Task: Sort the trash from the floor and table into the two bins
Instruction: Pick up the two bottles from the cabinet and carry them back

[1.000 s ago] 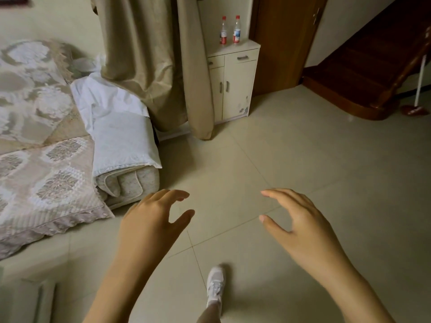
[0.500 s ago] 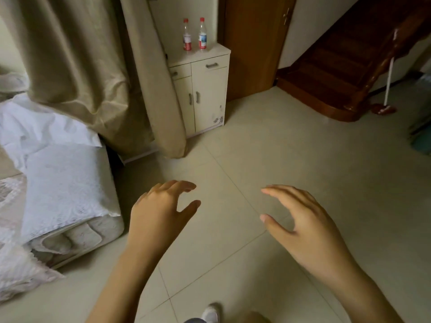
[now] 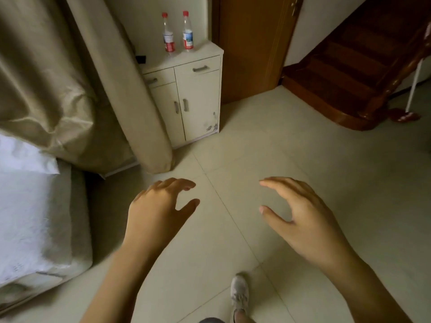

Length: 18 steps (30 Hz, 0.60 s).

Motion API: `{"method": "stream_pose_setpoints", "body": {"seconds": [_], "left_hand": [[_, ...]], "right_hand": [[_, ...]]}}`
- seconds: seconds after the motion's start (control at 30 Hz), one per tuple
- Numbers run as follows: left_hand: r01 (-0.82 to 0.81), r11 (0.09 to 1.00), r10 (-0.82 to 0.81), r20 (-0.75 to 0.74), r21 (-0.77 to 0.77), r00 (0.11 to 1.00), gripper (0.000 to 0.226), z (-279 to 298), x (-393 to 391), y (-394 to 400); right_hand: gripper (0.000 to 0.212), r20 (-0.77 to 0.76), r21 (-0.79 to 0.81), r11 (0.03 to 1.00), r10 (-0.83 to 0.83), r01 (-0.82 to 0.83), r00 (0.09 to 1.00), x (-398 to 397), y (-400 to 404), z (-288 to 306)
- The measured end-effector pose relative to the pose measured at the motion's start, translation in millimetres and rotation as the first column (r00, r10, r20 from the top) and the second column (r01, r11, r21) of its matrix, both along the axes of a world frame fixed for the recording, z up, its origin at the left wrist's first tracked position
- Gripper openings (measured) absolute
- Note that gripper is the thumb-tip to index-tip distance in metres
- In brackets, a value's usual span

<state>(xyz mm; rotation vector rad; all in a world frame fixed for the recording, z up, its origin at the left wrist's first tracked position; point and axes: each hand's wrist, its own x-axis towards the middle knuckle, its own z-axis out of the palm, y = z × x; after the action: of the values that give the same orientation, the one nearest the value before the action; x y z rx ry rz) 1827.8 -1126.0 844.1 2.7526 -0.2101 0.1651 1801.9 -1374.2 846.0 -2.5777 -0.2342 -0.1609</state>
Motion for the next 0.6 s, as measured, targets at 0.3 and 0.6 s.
{"method": "stream_pose_setpoints", "body": {"seconds": [0.3, 0.6], "left_hand": [[-0.123, 0.992, 0.123, -0.014, 0.009, 0.992, 0.031, -3.3, 125.4, -45.1], [-0.223, 0.975, 0.222, -0.016, -0.018, 0.975, 0.034, -22.1, 285.0, -31.5]], "right_hand": [[0.041, -0.012, -0.009, 0.992, 0.123, -0.123, 0.992, 162.3, -46.1, 9.0], [0.044, 0.029, -0.018, 0.978, 0.208, -0.207, 0.978, 334.4, -34.2, 6.5]]}}
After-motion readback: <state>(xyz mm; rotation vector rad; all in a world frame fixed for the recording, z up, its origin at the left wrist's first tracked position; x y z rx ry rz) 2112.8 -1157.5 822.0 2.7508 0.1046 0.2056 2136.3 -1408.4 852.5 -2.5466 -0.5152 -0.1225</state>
